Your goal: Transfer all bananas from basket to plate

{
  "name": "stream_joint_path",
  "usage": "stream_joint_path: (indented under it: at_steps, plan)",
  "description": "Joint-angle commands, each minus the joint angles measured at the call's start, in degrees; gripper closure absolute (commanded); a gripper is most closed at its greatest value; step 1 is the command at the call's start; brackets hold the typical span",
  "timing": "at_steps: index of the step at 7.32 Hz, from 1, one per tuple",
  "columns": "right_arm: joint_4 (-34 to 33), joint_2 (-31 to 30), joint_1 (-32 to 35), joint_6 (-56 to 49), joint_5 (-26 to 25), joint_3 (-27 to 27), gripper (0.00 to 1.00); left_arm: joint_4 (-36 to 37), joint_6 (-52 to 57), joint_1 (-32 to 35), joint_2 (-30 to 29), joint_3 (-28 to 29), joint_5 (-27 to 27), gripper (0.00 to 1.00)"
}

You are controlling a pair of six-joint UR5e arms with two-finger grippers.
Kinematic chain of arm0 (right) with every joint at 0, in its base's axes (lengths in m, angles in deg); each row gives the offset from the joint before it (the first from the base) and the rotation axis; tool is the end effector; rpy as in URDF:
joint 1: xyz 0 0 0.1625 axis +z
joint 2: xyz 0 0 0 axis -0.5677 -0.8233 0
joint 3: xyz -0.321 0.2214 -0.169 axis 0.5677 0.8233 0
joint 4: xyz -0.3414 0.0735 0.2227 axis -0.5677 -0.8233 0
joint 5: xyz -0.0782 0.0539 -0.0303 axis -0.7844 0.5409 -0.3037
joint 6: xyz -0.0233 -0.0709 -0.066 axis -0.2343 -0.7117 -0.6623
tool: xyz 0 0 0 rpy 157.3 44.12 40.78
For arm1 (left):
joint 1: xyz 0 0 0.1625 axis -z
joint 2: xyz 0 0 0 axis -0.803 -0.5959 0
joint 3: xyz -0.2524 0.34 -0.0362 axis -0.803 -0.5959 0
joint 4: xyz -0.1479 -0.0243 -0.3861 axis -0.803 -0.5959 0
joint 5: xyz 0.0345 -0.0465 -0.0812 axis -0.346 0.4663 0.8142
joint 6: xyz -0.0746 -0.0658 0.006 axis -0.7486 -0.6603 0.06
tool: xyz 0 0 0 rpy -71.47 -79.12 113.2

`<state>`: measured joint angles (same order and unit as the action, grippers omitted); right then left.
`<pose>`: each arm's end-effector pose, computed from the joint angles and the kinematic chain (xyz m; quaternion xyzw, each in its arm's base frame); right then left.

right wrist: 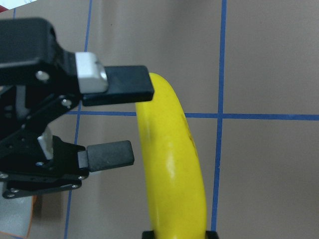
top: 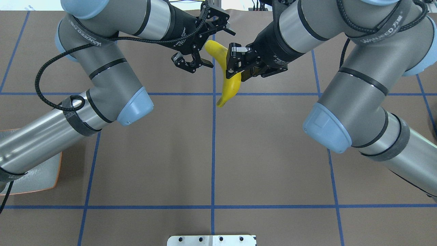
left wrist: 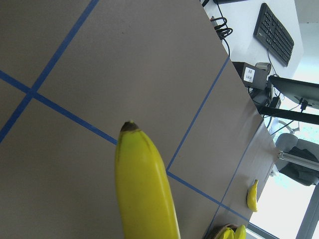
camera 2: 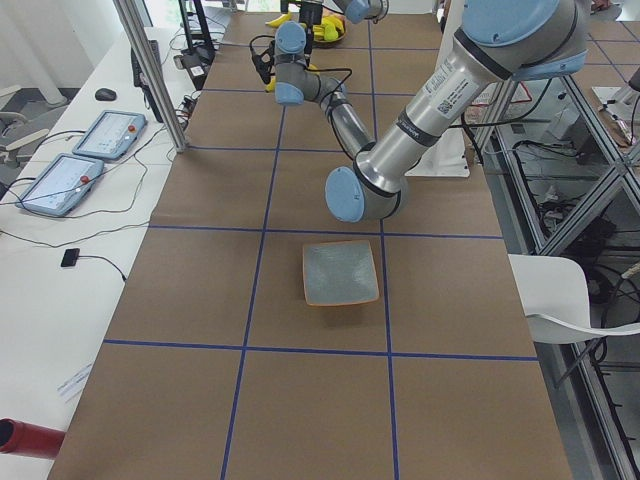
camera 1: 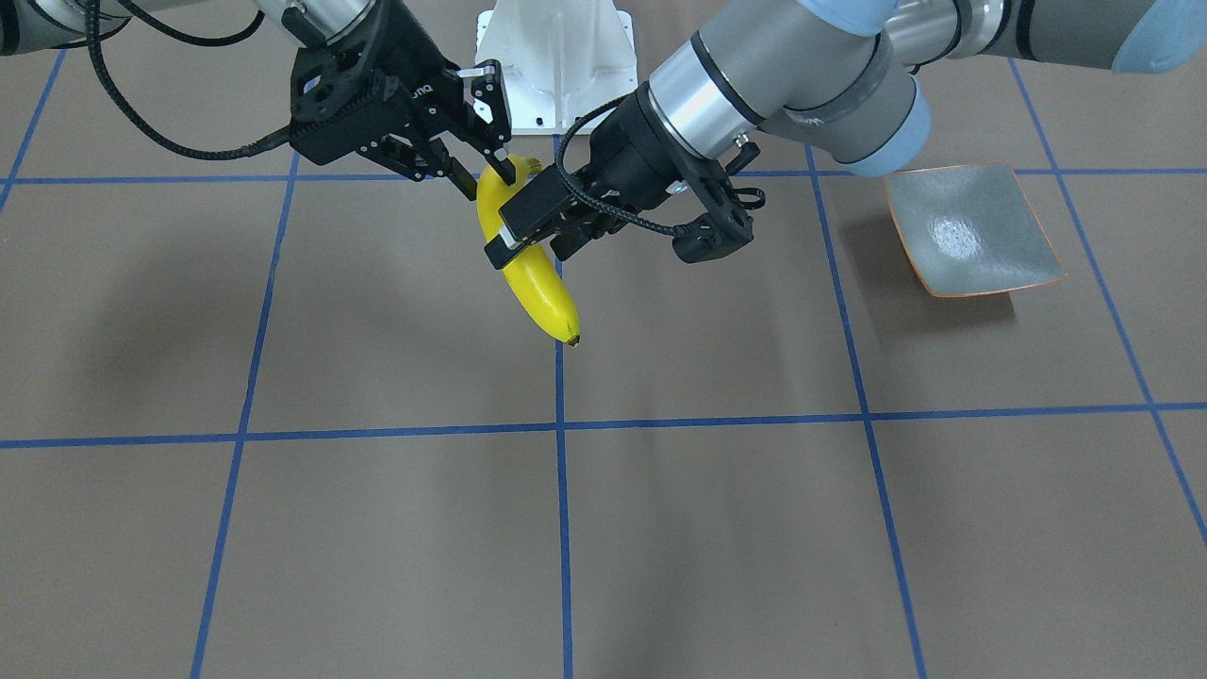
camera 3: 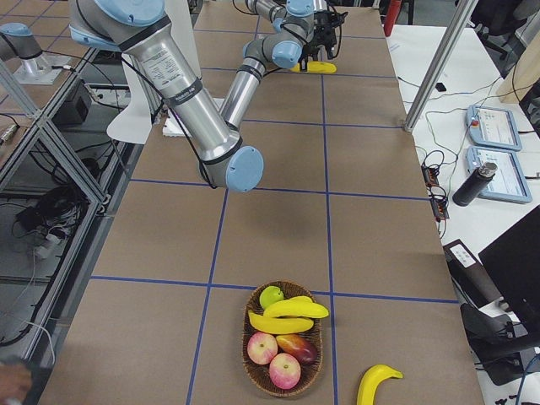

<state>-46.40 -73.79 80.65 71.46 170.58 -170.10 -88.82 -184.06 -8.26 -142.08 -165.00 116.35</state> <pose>-0.3416 -0.4611 0.0828 0.0733 -0.5843 0.0027 0.8082 0.4100 -0.5259 0.0634 -0.0986 0.7023 -0.2512 0.6587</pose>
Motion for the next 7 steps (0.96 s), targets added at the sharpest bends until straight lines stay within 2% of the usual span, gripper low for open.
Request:
stream_joint_path:
  at_steps: [1,2,4,5,6,7]
  plan:
    - [0.0,0.7,0.0,0.1,-0.8,-0.1,1.00,-0.1,-0.5,-0.3,0.0,0.1,-0.4,0.02]
    - [0.0,0.9,0.0,0.1,-0.9,-0.5,1.00,-0.1,-1.2,-0.3,0.0,0.0,-1.0,0.06]
    - [0.0,1.6,0.0,1.6,-1.0,-0.6,1.00,-0.2,-2.7,-0.3,0.0,0.0,-1.1,0.31]
    - [0.0,1.8,-0.3,1.7,-2.0,-0.5,1.00,-0.2,-2.9,-0.3,0.0,-0.1,-1.1,0.40]
    - [0.0,1.8,-0.4,1.9,-2.2,-0.5,1.00,-0.3,-3.6,-0.3,0.0,-0.2,-1.1,0.72]
    - [0.0,1.8,-1.0,1.9,-2.8,-0.4,1.00,-0.3,-4.1,-0.4,0.0,-0.4,-1.1,1.00]
